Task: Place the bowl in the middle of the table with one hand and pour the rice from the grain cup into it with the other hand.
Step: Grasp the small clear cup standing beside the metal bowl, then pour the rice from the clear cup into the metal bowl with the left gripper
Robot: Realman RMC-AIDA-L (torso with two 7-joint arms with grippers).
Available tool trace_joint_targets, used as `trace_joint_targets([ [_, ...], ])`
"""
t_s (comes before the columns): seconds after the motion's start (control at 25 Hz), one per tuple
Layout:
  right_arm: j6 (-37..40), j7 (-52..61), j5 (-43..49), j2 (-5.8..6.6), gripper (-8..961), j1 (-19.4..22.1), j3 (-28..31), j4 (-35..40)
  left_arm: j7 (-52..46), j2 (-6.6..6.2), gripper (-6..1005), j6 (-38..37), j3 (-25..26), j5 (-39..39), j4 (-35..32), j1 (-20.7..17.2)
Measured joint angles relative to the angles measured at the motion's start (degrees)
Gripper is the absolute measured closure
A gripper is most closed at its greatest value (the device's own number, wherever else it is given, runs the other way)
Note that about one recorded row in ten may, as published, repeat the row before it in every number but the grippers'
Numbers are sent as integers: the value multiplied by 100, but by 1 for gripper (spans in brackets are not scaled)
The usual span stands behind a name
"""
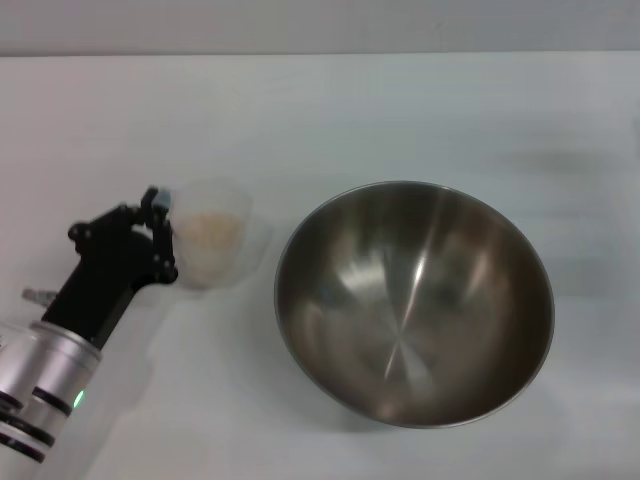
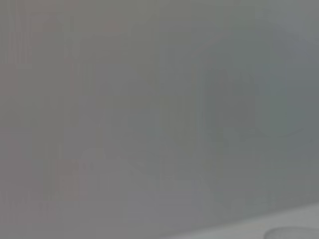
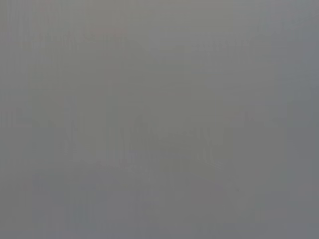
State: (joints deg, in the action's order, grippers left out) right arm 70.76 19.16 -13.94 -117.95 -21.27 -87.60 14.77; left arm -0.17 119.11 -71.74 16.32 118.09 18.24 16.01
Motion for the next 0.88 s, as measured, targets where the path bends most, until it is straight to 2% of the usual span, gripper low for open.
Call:
trace_joint_targets([
  [0.12,30,0,-2,4,457,0,9,0,568,5,943,-365,121,-5,128,131],
  [0.2,43,0,-1,14,457,0,41,0,1613,7,946,-893,124,14,247,266],
  [0.28,45,0,-1,21,457,0,80,3,2198,7,949,-1165,95,68,252,335],
  [0.4,19,-1,11,31,457,-16,179,26,2611,7,950,-1369,74,166,246,389],
  [0.48,11,-6,15,37,457,-43,237,29,3822,7,951,-1773,64,618,211,539],
  [0.6,9,-7,23,41,457,-61,284,38,4248,7,952,-1834,65,773,208,595],
  [0.64,9,-8,24,42,457,-64,288,43,4989,7,952,-1833,63,1029,199,698],
  [0.68,8,-8,22,42,457,-66,289,46,5454,7,952,-1790,60,1219,196,756],
  [0.72,8,-8,17,42,457,-68,289,47,5454,7,953,-1790,60,1219,196,756],
  [0.76,8,-8,1,43,457,-70,295,48,6174,7,953,-1730,57,1573,169,827],
  [0.88,8,-8,1,44,457,-70,330,48,6412,7,954,-1715,56,1696,126,850],
])
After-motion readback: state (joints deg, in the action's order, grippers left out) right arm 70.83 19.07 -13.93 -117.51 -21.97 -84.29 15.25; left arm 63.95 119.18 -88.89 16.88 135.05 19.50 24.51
